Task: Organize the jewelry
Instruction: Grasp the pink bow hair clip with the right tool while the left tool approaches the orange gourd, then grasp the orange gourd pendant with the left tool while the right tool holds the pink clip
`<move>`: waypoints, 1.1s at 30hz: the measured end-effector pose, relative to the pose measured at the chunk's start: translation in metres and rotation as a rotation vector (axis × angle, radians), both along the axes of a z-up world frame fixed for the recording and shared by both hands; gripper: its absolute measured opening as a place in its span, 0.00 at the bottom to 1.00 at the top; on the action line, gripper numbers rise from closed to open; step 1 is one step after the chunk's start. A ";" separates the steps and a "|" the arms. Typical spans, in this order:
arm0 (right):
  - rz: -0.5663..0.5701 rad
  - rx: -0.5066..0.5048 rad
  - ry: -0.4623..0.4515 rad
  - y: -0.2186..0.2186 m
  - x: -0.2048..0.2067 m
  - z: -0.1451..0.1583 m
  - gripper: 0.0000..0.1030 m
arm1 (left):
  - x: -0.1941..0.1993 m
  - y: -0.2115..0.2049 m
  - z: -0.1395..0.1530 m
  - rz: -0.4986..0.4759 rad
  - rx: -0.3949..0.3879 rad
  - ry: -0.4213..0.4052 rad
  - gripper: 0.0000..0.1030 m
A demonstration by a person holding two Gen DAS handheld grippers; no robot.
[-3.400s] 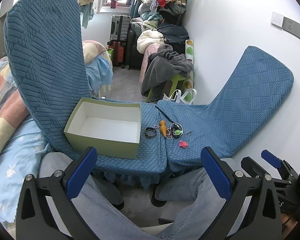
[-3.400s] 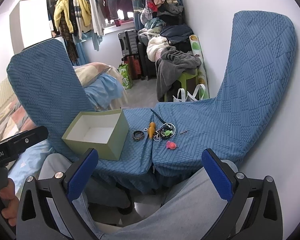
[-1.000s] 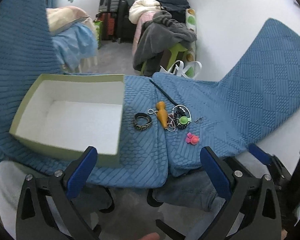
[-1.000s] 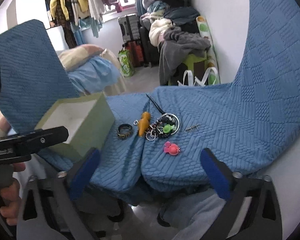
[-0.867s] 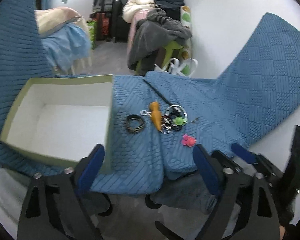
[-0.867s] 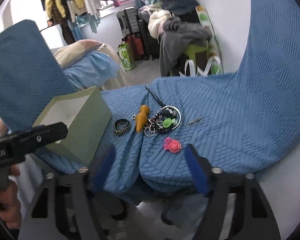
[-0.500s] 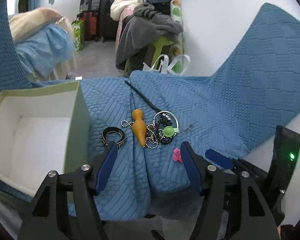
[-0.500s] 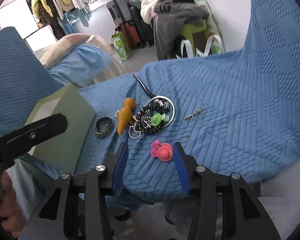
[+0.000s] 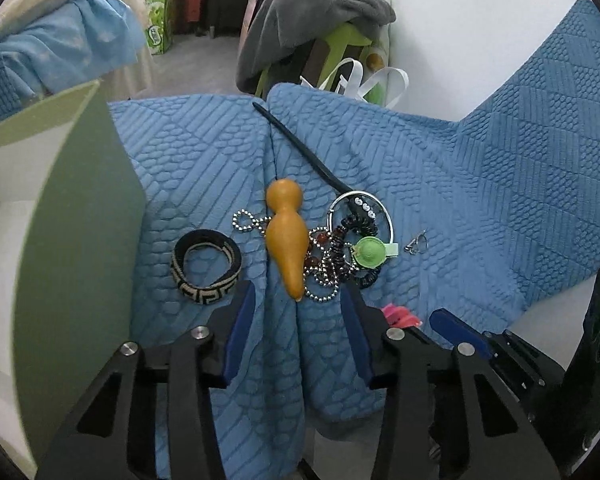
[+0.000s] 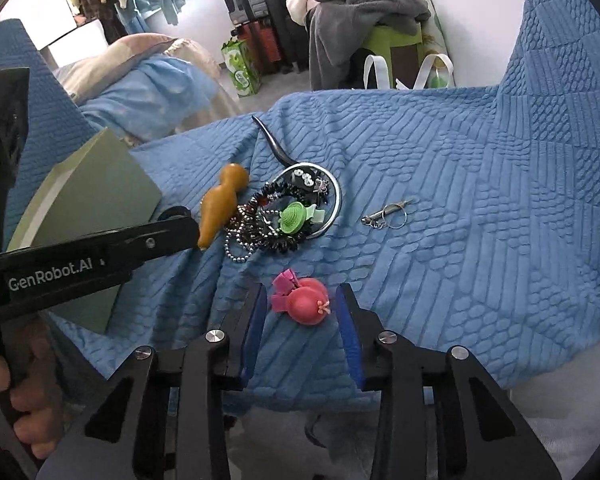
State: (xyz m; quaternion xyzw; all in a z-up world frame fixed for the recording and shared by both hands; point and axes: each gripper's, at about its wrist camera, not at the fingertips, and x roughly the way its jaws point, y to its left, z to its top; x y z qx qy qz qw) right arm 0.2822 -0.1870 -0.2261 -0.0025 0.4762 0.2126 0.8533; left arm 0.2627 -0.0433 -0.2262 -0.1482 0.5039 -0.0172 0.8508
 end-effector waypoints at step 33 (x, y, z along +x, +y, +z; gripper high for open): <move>-0.020 -0.050 0.045 0.007 0.010 -0.013 0.23 | 0.034 0.006 -0.030 -0.002 0.065 -0.026 0.34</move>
